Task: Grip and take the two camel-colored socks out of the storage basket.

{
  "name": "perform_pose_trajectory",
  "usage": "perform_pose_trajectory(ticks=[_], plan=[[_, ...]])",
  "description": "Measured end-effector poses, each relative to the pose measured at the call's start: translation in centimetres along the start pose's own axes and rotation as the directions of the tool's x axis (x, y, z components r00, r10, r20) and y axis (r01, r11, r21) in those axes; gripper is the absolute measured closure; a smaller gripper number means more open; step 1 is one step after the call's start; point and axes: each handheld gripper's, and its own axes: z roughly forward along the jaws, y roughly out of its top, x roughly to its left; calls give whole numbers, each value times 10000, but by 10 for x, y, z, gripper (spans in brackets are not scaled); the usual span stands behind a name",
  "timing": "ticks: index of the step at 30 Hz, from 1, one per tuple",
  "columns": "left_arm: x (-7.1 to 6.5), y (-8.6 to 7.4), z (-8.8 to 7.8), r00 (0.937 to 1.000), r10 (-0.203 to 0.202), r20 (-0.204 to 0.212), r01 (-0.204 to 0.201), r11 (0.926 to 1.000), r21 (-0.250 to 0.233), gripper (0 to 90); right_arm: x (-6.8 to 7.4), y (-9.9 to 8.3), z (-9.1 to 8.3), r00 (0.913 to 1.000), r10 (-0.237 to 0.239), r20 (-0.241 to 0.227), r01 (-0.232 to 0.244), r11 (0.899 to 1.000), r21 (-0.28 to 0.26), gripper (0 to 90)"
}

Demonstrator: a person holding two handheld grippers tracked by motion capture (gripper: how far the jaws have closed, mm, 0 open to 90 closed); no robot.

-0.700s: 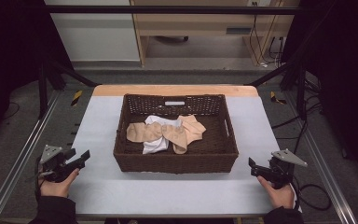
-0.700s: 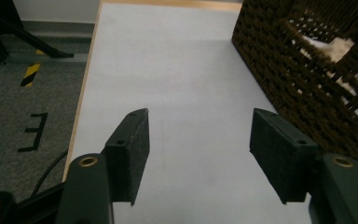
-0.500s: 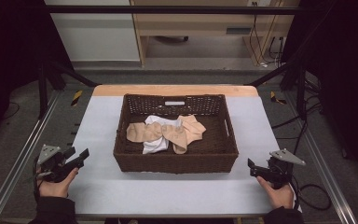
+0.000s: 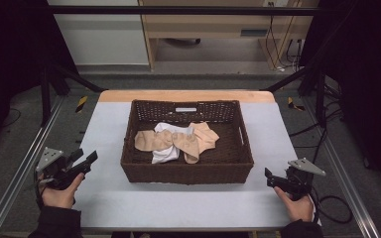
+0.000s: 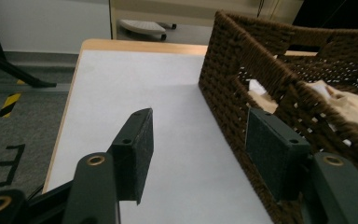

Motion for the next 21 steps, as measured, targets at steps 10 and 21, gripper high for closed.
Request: perform_pose_trajectory(ticks=[10,21], plan=[[-16,16,1,9993,230,311,-228,9997,-78,380,1,-1,1,9998,-127,136,128,9999,-33,37],[-37,53,10,9964,394,745,-364,9985,-412,366,0,-1,2,9994,-182,304,180,9998,61,40]])
